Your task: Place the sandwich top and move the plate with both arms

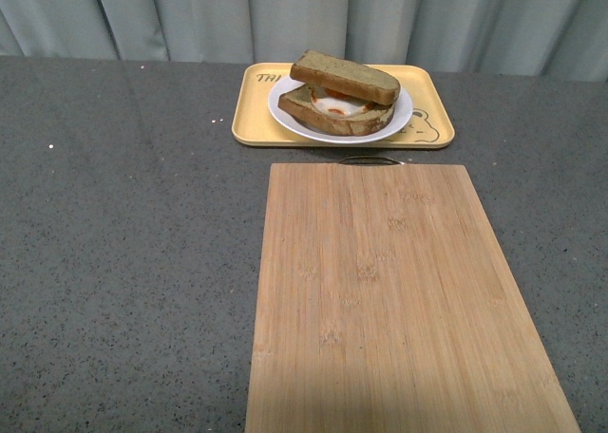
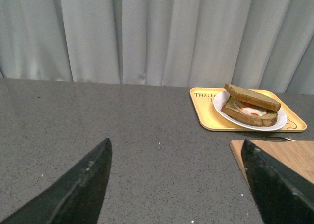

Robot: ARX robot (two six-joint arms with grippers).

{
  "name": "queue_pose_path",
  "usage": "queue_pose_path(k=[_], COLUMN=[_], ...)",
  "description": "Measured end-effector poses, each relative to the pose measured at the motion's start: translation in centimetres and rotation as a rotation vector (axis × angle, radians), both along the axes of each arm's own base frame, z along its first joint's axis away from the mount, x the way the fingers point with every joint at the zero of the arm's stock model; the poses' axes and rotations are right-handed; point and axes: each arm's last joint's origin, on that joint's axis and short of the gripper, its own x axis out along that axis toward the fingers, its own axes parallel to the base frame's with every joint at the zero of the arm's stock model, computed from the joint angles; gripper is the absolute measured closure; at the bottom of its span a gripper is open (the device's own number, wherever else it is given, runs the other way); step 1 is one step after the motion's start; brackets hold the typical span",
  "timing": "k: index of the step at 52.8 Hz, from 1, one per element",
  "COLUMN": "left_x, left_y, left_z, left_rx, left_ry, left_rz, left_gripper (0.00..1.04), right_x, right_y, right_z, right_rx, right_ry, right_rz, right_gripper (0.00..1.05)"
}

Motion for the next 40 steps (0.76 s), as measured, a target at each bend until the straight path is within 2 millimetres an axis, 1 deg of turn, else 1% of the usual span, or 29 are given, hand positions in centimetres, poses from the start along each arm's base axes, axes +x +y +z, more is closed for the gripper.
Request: queue_pose_path(k=[1,4,5,6,10,40], left_x=[0.00,0.00,0.00,0.00,0.00,0.00], left_y=[0.00,0.00,0.00,0.00,0.00,0.00], left_z=[0.00,0.00,0.00,0.00,0.00,0.00], left_rx=[0.000,0.000,0.000,0.000,0.001,0.001], left_ry=[0.000,0.000,0.000,0.000,0.000,0.000], left_rz=[0.000,0.000,0.000,0.000,0.000,0.000], left_gripper=[0.22,0.11,0.06,0.05,0.07,0.07], right_x=[0.00,0.00,0.00,0.00,0.00,0.00], right_y=[0.00,0.00,0.00,0.00,0.00,0.00], right_z=[0.00,0.00,0.00,0.00,0.00,0.00], right_rx=[0.000,0.000,0.000,0.000,0.000,0.000], right_ry=[0.000,0.000,0.000,0.000,0.000,0.000], right_rz=[0.000,0.000,0.000,0.000,0.000,0.000], right_gripper=[0.09,0.09,0.09,0.09,0.09,0.09])
